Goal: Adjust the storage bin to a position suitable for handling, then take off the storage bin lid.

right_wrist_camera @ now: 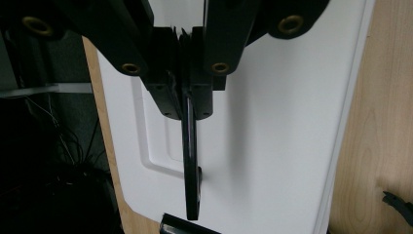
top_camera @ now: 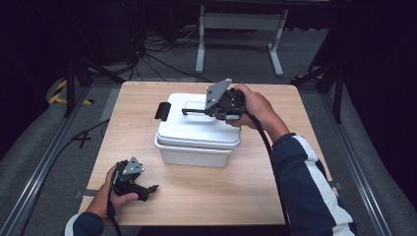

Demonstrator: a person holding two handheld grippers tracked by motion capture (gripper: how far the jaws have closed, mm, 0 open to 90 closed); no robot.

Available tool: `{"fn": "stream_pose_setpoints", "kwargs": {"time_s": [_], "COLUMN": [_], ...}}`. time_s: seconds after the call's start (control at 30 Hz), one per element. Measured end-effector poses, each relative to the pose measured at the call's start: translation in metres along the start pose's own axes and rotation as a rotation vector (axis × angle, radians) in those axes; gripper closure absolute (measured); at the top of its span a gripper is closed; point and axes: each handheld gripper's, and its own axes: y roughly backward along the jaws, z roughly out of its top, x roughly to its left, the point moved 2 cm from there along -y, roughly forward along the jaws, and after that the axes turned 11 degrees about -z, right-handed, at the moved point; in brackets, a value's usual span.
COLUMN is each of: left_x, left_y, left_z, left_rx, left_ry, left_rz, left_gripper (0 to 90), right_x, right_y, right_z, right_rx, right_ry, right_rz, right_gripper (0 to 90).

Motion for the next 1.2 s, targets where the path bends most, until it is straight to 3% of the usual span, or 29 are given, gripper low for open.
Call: {"fn": "stream_pose_setpoints", "kwargs": {"time_s": [0.53, 1.2], "left_x": [0.001, 0.002], "left_y": [0.0, -0.002], "left_z": [0.0, 0.001], "left_rx": [0.003, -0.008], "left_ry": [-0.011, -0.011], "left_rz": [-0.011, -0.012], "left_gripper": [0.2, 0.2], "right_x": [-0.014, -0.03], "right_y": [0.029, 0.077], "right_z": [-0.028, -0.098], "right_rx": [-0.01, 0.018], "right_ry": [-0.072, -0.171], "right_rz": [-0.038, -0.121], "right_gripper": [85.0, 84.9]}}
